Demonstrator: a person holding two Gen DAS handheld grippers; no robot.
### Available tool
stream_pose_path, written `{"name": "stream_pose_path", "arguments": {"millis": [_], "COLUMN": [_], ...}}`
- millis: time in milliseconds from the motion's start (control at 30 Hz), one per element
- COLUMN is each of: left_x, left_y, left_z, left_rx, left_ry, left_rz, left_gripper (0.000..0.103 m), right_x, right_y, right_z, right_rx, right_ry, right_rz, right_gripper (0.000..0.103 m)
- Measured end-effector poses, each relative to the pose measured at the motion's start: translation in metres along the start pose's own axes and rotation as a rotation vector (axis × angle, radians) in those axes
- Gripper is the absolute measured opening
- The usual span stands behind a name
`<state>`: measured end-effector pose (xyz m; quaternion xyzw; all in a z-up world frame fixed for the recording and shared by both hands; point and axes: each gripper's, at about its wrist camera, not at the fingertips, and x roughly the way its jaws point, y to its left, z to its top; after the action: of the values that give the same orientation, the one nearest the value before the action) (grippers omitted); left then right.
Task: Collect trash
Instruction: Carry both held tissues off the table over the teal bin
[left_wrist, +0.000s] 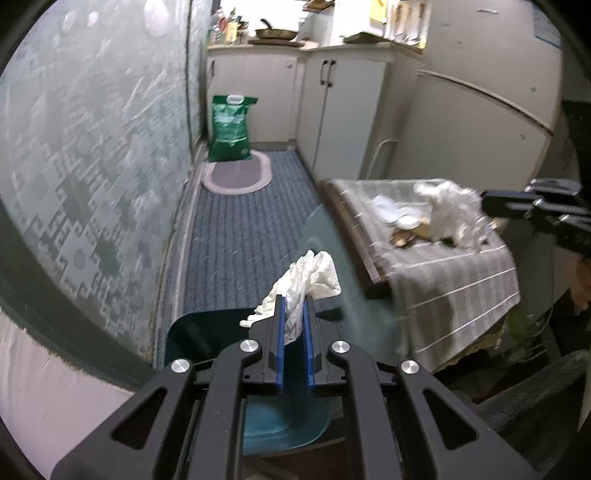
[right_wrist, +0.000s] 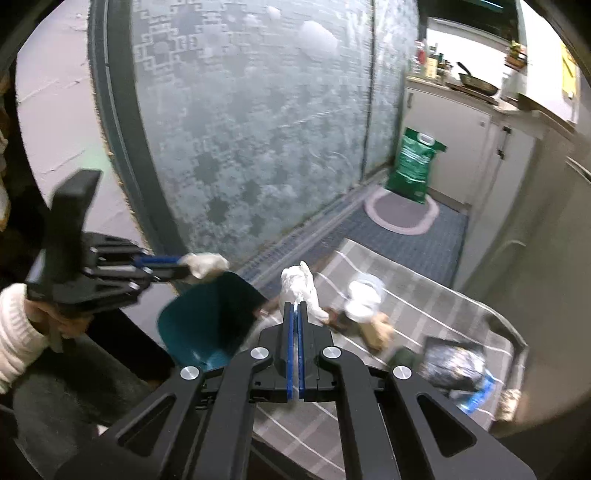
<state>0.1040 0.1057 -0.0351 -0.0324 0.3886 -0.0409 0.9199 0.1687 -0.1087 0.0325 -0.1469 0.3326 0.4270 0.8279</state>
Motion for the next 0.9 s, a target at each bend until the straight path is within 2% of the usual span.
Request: {"name": "stream_pose_path", "arguments": {"millis": [233,400,900], "left_x": [0.014,0.022,0.055], "left_y": [0.034,0.053,0.078], "left_z": [-0.022,-0.034,-0.067], "left_rx": [-0.040,-0.078,-0.085], "left_ry": [0.089,0.148,0.299], "left_rz": [0.043,0.025,0.044], "left_gripper": [0.010,0.010,0.010], "right_x": [0.027,0.054,0.127], "right_y": [0.034,0.055,0.091], "right_z": [0.017,0.024,0.023], "right_rx": [-0.019,-0.019,0.031], "right_ry": [0.024,0.069,0.218], "right_rz": [0.077,0.116,0.185], "right_gripper": [0.001,0.001,0.001]}}
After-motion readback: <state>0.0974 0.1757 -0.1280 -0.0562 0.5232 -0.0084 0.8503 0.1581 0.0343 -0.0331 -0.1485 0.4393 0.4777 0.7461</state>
